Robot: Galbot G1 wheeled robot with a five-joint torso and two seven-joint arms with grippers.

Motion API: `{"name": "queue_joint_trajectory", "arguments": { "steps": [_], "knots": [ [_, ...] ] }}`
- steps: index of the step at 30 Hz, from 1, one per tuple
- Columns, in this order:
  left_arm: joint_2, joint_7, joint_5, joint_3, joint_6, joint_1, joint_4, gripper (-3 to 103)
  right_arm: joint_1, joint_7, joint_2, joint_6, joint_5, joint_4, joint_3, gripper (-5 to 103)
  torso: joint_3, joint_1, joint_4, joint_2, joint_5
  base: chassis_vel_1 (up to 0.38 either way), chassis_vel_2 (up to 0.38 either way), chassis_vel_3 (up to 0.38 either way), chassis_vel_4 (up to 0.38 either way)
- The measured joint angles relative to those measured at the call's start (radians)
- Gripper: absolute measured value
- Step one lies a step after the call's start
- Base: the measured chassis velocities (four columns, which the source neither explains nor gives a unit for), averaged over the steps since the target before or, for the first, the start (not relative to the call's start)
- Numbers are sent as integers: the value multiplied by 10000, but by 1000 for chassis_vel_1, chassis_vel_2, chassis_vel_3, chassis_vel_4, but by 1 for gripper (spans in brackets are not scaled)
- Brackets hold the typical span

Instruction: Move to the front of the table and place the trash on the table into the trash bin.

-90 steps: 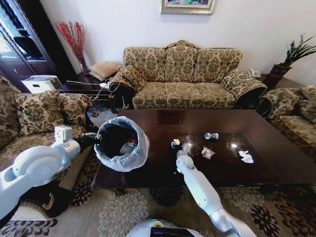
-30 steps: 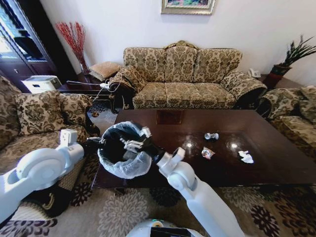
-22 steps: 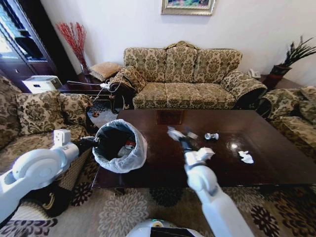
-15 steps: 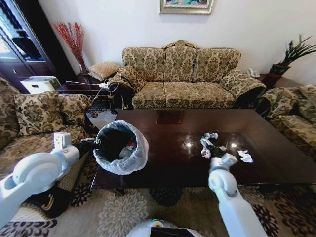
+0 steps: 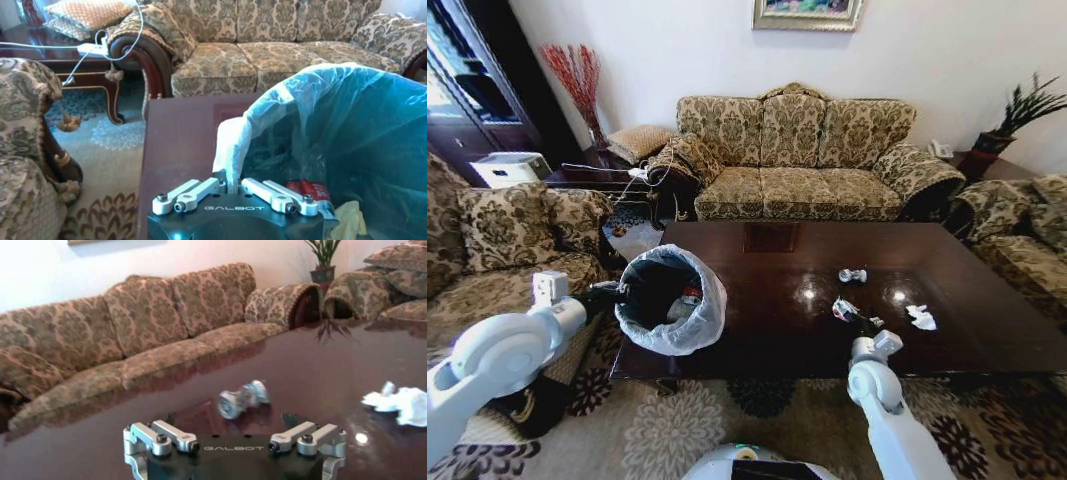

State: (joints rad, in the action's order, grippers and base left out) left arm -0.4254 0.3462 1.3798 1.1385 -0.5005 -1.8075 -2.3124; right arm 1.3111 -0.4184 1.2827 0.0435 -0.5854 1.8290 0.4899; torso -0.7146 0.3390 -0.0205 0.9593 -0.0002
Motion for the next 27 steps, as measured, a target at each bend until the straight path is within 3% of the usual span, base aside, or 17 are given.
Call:
{"name": "queue_joint_trajectory", "arguments": {
  "steps": [8,19,27],
  "knots": [
    [96,-36,6,-51,17,17,-46,0,-697,138,-16,-651,379,-1718,-674,100,-1,1,7,-1,11,-190,-207,176,180],
    [17,-29,11,-58,43,-22,-52,0,-797,853,368,-582,694,-1746,-1373,100,0,-1,-3,1,-4,-1,-3,13,7],
    [85,-50,14,-100,74,34,-61,0,-1092,561,661,-322,1142,-2239,-1527,100,-2,1,3,2,11,0,0,0,0]
  ]
}}
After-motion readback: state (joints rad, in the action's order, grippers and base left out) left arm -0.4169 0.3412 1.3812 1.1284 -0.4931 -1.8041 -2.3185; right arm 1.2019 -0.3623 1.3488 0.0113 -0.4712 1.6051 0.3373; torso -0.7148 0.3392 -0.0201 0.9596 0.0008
